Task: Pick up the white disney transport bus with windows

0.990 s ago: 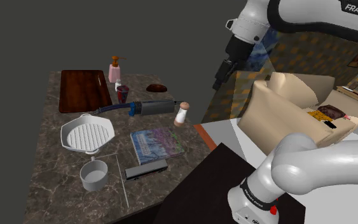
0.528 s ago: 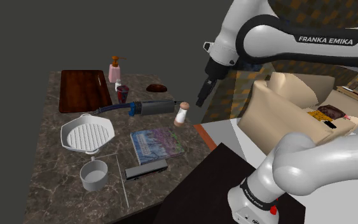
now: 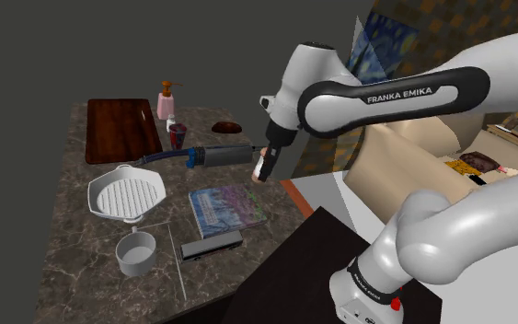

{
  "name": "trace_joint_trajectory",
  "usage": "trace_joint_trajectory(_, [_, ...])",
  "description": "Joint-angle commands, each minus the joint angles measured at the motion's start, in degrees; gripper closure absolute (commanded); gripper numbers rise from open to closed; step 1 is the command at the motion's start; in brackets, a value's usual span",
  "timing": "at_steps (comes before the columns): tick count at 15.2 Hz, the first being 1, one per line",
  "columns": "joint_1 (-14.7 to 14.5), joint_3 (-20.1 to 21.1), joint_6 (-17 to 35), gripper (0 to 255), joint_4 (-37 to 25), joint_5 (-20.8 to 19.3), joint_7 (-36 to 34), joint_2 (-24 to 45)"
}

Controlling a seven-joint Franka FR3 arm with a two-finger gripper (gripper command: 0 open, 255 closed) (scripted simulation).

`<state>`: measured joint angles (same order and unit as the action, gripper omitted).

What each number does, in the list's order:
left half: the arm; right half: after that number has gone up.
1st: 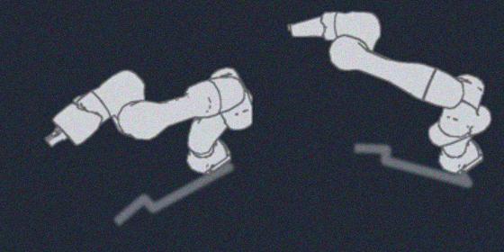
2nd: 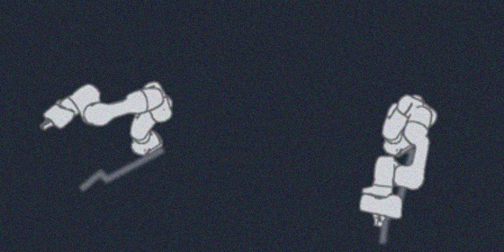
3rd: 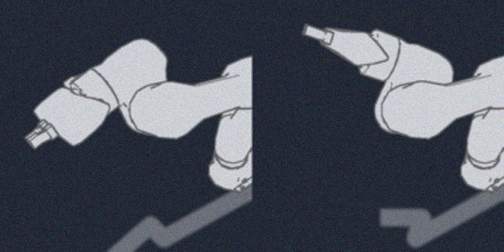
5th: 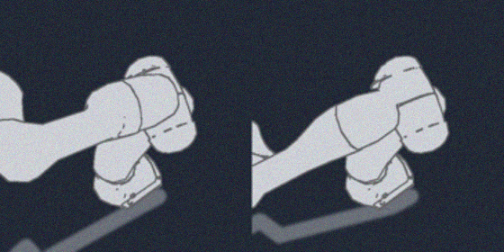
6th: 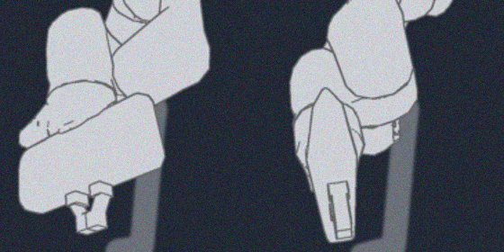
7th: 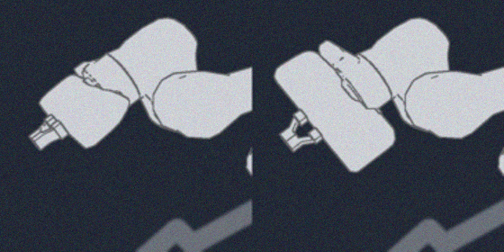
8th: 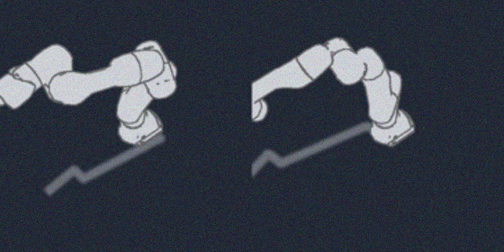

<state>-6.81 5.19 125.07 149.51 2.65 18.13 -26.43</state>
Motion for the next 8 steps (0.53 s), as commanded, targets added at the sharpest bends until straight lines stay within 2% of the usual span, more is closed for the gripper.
trace_joint_trajectory(1, [-0.9, 0.5, 4.2, 0, 0.7, 0.1, 1.3, 3.5])
trace_joint_trajectory(8, [-3.2, 2.3, 18.4, 0, 0.8, -0.6, 5.6, 18.1])
